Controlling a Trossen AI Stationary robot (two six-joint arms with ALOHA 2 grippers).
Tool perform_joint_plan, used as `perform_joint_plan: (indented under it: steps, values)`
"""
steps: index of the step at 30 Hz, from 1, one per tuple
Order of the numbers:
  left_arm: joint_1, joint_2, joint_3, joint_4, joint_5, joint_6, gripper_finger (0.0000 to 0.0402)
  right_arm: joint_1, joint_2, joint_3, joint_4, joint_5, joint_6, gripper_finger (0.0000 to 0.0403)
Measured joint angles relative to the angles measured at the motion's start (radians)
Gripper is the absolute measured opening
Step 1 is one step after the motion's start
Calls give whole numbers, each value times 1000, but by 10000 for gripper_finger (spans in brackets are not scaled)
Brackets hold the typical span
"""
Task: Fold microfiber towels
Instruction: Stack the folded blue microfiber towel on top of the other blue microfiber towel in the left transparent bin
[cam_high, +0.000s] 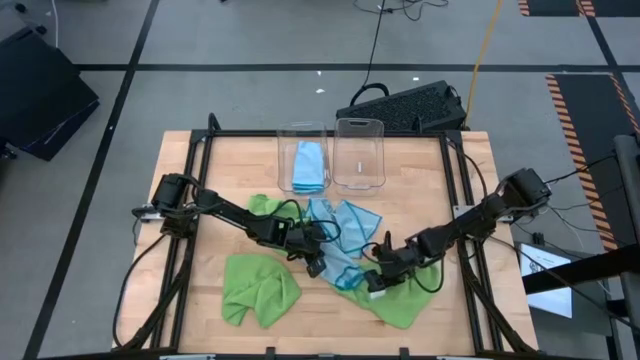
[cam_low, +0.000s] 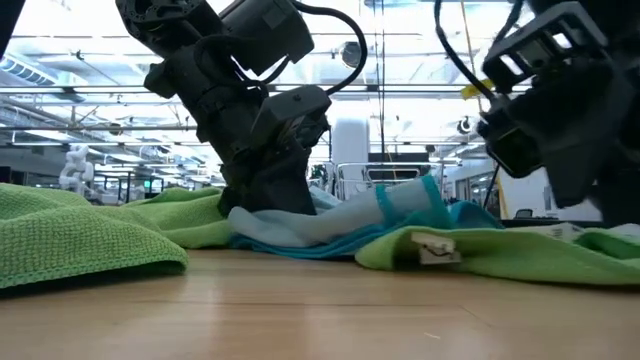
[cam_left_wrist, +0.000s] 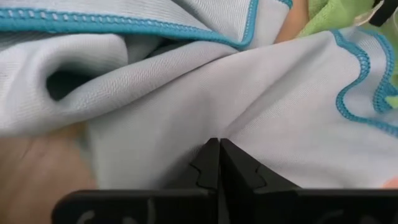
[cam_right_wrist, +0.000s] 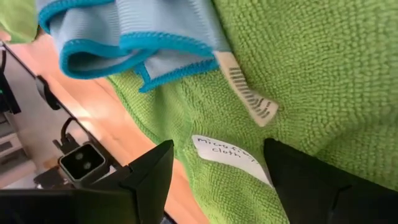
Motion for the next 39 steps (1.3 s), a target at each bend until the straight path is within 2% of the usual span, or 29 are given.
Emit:
perform_joint_plan:
  steps: [6, 14, 19, 22, 26, 31, 39]
  values:
    - [0, 0, 0, -1, 5, -11, 4, 2, -84, -6, -16, 20, 59, 249]
    - [0, 0, -2, 25, 4, -38, 18, -10, -216, -7, -23, 154, 120, 249]
    - [0, 2, -3, 58, 2, -43, 4, -16, -225, -6, -49, 243, 116, 249]
    - [0, 2, -3, 62, -1, -60, 10, -25, -189, -6, -47, 263, 101, 252]
    - [0, 2, -3, 65, -10, -60, 19, -50, -125, -6, 50, 245, 85, 274]
    - [1, 2, -3, 66, -12, -60, 4, -98, -76, -6, 112, 222, 43, 302]
    - [1, 2, -3, 68, -20, -59, 19, -174, -78, -5, 134, 96, -12, 303]
